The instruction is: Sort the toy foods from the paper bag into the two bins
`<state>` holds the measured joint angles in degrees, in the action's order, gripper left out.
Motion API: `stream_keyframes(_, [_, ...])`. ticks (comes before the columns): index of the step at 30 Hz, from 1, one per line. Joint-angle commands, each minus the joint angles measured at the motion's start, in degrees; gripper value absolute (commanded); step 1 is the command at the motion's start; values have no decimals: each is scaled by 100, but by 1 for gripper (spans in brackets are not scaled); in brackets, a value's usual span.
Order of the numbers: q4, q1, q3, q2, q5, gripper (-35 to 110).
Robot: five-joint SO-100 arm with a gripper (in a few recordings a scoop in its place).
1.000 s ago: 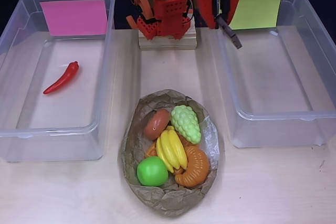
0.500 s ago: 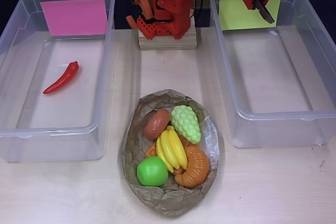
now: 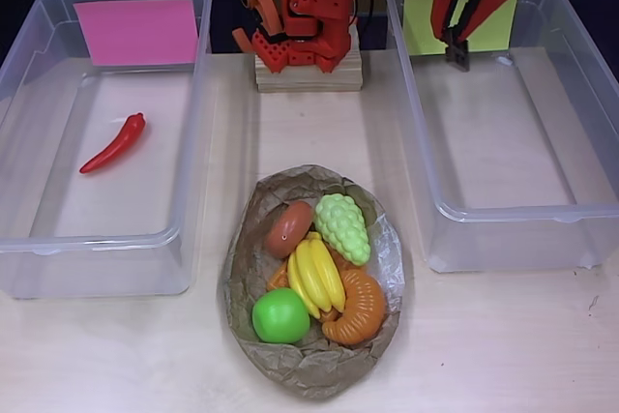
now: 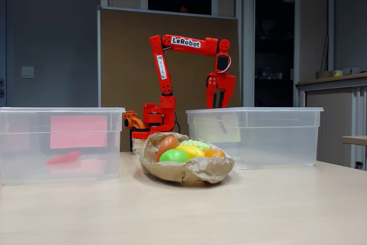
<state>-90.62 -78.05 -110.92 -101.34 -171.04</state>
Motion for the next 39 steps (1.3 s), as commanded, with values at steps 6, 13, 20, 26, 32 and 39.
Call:
stream_keyframes(6, [642,-62,70,949,-4518,0])
stream_keyframes(13, [-202,-53,1758,2127,-4676,2])
stream_keyframes(20, [-211,-79,2848,3032,-4737,9])
stream_keyframes(26, [299,-141,2584,3032,-4808,12])
stream_keyframes(32, [316,-193,2566,3015,-4799,22])
stream_keyframes(39, [-721,-88,2979,2751,-4263,23])
